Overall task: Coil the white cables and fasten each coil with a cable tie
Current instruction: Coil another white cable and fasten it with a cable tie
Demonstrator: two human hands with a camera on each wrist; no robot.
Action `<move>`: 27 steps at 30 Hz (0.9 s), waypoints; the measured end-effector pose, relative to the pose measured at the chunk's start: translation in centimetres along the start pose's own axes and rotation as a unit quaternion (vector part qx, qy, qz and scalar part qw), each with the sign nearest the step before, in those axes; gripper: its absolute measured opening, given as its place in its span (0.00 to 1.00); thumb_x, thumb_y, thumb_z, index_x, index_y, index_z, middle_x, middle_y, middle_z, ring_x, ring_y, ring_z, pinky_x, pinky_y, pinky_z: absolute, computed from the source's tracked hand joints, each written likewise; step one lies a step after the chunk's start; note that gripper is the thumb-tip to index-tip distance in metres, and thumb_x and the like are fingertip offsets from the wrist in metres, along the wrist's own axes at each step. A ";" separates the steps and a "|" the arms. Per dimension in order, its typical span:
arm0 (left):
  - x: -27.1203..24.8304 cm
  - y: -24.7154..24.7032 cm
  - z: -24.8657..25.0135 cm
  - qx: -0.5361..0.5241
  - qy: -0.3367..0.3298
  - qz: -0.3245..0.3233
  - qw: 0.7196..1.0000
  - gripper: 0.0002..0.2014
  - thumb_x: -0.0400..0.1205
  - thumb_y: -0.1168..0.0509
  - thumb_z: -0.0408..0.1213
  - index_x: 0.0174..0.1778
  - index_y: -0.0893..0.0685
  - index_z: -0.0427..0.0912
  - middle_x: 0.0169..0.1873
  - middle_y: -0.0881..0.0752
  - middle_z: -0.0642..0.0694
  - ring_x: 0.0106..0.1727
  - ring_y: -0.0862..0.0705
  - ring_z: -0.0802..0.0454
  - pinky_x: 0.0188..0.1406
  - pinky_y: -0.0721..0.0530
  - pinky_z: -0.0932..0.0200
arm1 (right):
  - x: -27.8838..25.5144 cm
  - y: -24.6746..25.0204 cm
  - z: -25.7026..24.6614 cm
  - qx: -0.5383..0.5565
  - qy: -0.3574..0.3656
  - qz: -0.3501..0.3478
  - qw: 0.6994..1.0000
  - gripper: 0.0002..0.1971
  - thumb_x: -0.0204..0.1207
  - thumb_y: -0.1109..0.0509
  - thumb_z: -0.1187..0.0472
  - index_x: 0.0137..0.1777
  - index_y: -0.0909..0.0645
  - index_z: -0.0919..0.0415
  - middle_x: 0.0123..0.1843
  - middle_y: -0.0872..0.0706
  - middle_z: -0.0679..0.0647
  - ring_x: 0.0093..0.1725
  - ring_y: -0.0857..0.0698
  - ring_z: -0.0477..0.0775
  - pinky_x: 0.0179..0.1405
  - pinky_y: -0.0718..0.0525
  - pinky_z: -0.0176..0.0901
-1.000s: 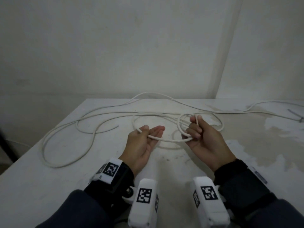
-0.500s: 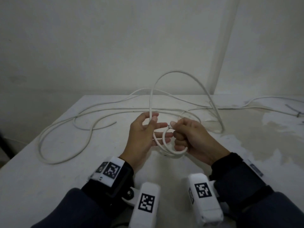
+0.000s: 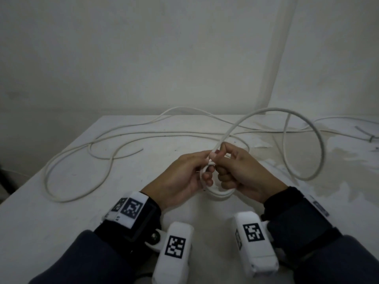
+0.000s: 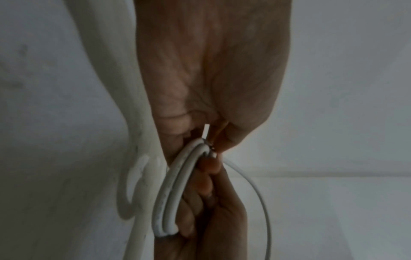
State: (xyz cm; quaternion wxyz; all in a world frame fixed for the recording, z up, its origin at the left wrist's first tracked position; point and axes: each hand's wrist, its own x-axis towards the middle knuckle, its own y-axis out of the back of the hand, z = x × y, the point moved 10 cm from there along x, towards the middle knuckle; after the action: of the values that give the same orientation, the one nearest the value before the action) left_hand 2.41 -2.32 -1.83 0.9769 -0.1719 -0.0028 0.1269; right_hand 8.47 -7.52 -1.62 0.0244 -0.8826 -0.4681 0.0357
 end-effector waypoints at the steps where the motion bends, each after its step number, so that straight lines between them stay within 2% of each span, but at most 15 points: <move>1: -0.1 -0.1 0.0 0.011 0.006 -0.012 1.000 0.18 0.84 0.50 0.25 0.63 0.18 0.31 0.31 0.25 0.44 0.26 0.28 0.56 0.28 0.20 0.64 | 0.0 0.0 0.2 0.006 -0.013 -0.003 1.000 0.14 0.84 0.38 0.64 0.37 0.34 0.57 0.19 0.35 0.47 0.18 0.42 0.43 0.15 0.44 0.30; 3: -0.4 -0.3 -0.1 0.036 0.014 -0.023 0.999 0.16 0.84 0.50 0.25 0.57 0.17 0.34 0.29 0.26 0.45 0.26 0.28 0.55 0.31 0.17 0.62 | -0.1 -0.1 0.8 0.028 -0.058 -0.010 0.998 0.12 0.84 0.40 0.64 0.37 0.32 0.57 0.20 0.37 0.47 0.17 0.42 0.42 0.14 0.45 0.30; 6: -0.3 -0.1 -0.3 0.066 0.014 -0.002 0.998 0.14 0.86 0.50 0.28 0.55 0.19 0.37 0.26 0.31 0.49 0.24 0.36 0.57 0.27 0.22 0.65 | -0.4 -0.8 1.5 0.091 -0.115 -0.025 0.989 0.11 0.80 0.41 0.60 0.35 0.28 0.59 0.21 0.38 0.48 0.16 0.42 0.43 0.12 0.46 0.31; 8: -0.1 0.1 -0.2 0.064 0.009 0.014 0.998 0.13 0.87 0.49 0.31 0.56 0.18 0.37 0.26 0.34 0.50 0.22 0.39 0.59 0.23 0.29 0.68 | -0.3 -1.0 1.4 0.138 -0.117 -0.018 0.983 0.14 0.82 0.40 0.53 0.36 0.27 0.59 0.20 0.38 0.49 0.15 0.42 0.43 0.13 0.46 0.32; 11: 0.3 0.6 -0.3 0.025 0.014 0.039 0.999 0.14 0.86 0.49 0.30 0.57 0.19 0.35 0.26 0.36 0.50 0.21 0.41 0.60 0.20 0.36 0.70 | 0.0 -0.7 1.1 0.174 -0.089 0.002 0.981 0.12 0.85 0.43 0.48 0.48 0.26 0.55 0.22 0.35 0.51 0.16 0.41 0.43 0.14 0.43 0.31; 13: 0.4 1.0 -0.7 -0.021 0.028 0.056 0.998 0.15 0.84 0.50 0.28 0.58 0.20 0.32 0.26 0.35 0.49 0.20 0.41 0.60 0.19 0.37 0.70 | 0.1 -0.8 0.9 0.207 -0.076 -0.012 0.975 0.11 0.85 0.43 0.51 0.47 0.26 0.56 0.23 0.33 0.52 0.16 0.40 0.42 0.14 0.43 0.30; 15: 0.5 1.3 -1.1 -0.063 0.038 0.069 0.995 0.16 0.82 0.51 0.28 0.57 0.19 0.30 0.25 0.34 0.49 0.19 0.41 0.61 0.18 0.36 0.70 | 0.1 -1.1 0.7 0.240 -0.076 -0.030 0.967 0.06 0.79 0.40 0.58 0.43 0.26 0.59 0.24 0.31 0.53 0.15 0.39 0.42 0.15 0.44 0.30; 17: 0.6 1.3 -1.3 -0.101 0.047 0.071 0.991 0.15 0.82 0.51 0.28 0.53 0.18 0.32 0.27 0.33 0.49 0.18 0.41 0.61 0.17 0.34 0.70 | 0.1 -1.2 0.6 0.260 -0.077 -0.039 0.962 0.04 0.71 0.39 0.62 0.40 0.26 0.62 0.23 0.30 0.54 0.15 0.41 0.42 0.15 0.44 0.30; 20: 0.6 1.3 -1.5 -0.132 0.061 0.068 0.987 0.11 0.82 0.49 0.30 0.47 0.21 0.34 0.28 0.32 0.47 0.19 0.40 0.59 0.18 0.33 0.69 | 0.2 -1.2 0.6 0.266 -0.075 -0.040 0.960 0.03 0.68 0.40 0.65 0.38 0.26 0.64 0.23 0.31 0.56 0.15 0.41 0.42 0.16 0.44 0.30; 22: 0.4 1.2 -1.5 -0.135 0.073 0.068 0.986 0.09 0.83 0.46 0.34 0.44 0.23 0.36 0.26 0.31 0.48 0.19 0.40 0.58 0.18 0.32 0.68 | 0.1 -1.3 0.6 0.255 -0.079 -0.038 0.963 0.03 0.67 0.41 0.65 0.36 0.27 0.64 0.23 0.31 0.56 0.15 0.42 0.42 0.16 0.46 0.30; 25: 0.4 1.4 -1.3 -0.083 0.055 0.073 0.992 0.12 0.84 0.39 0.45 0.42 0.19 0.40 0.24 0.30 0.50 0.20 0.39 0.59 0.18 0.31 0.68 | 0.1 -1.2 0.7 0.233 -0.080 -0.033 0.969 0.03 0.66 0.41 0.65 0.35 0.28 0.64 0.22 0.32 0.55 0.15 0.42 0.42 0.16 0.47 0.30; 27: 0.6 1.5 -1.1 -0.057 0.038 0.079 0.995 0.12 0.84 0.38 0.44 0.43 0.17 0.40 0.23 0.30 0.51 0.19 0.39 0.60 0.18 0.32 0.69 | 0.1 -1.2 0.7 0.224 -0.081 -0.029 0.971 0.03 0.65 0.41 0.65 0.34 0.28 0.64 0.21 0.32 0.54 0.15 0.43 0.42 0.16 0.47 0.30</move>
State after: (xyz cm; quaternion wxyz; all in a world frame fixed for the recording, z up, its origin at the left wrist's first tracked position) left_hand 2.65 -1.20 -3.42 0.9518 -0.2317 0.0404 0.1969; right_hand 7.42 -6.77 -2.19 0.1844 -0.8352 -0.4736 0.2099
